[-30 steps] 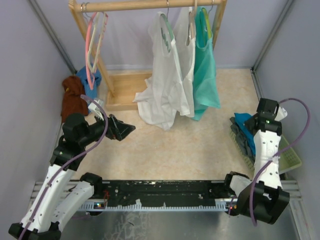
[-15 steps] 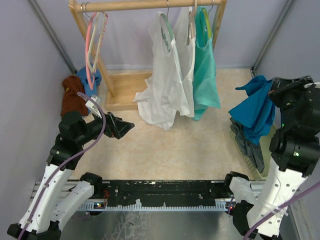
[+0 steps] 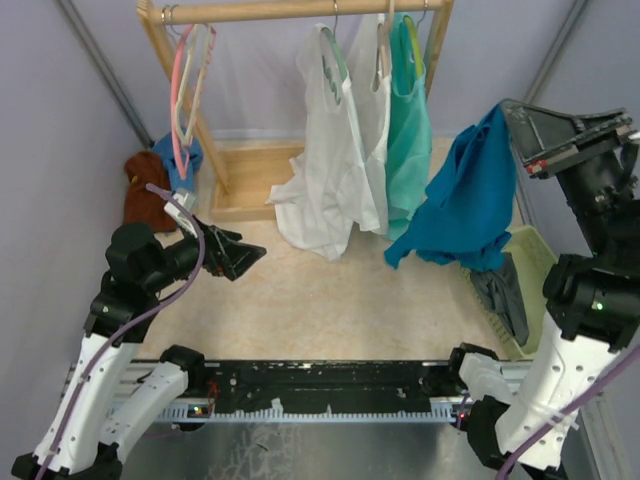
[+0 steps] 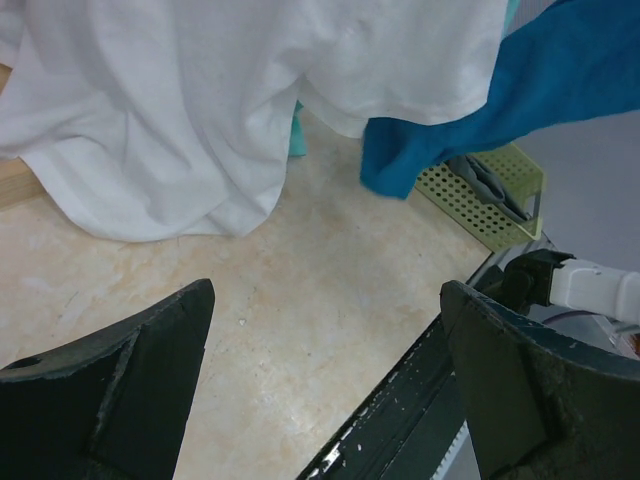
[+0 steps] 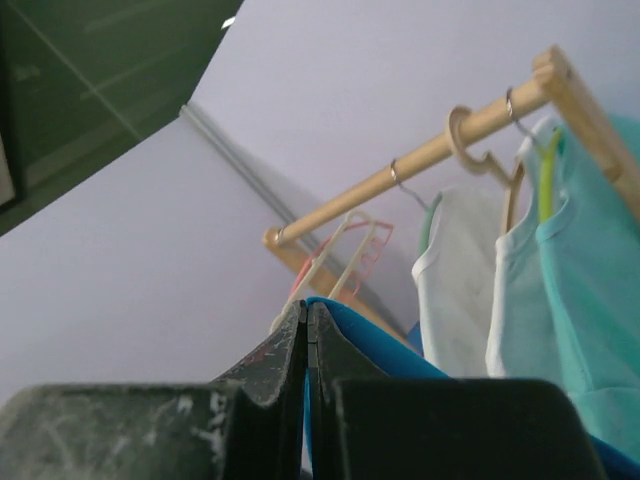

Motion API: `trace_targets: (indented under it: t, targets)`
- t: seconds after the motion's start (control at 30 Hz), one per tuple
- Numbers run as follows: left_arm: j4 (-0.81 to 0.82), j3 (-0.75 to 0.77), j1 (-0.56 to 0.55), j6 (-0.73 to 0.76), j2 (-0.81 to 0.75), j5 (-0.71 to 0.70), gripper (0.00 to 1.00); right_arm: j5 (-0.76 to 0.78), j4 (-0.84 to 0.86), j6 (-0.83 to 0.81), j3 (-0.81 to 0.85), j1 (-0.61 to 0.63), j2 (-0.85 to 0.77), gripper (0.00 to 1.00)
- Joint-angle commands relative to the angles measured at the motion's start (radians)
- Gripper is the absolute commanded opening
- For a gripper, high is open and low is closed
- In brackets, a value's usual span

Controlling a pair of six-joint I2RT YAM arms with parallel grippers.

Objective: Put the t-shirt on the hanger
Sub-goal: Pick up the T-shirt and place it in the bin.

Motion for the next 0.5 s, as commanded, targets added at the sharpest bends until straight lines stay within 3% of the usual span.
trace_targets:
  t: [0.0,0.1,0.2,0.47]
  targets:
    - [0.046,0.030,0.005,0.003,-0.019,0.120,1.00,-0.291,0.379,0.335,-0.212,-0.005,-0.022,0.00]
    - [0.079,0.014,0.005,-0.014,-0.028,0.176,1.00,-0.330,0.499,0.440,-0.374,-0.005,-0.066,0.00]
    - [0.108,-0.019,0.005,-0.026,-0.033,0.228,1.00,-0.333,0.488,0.426,-0.445,-0.001,-0.098,0.00]
    - [0.201,-0.153,0.005,-0.099,-0.030,0.303,1.00,-0.231,0.123,0.149,-0.461,0.090,-0.061,0.00]
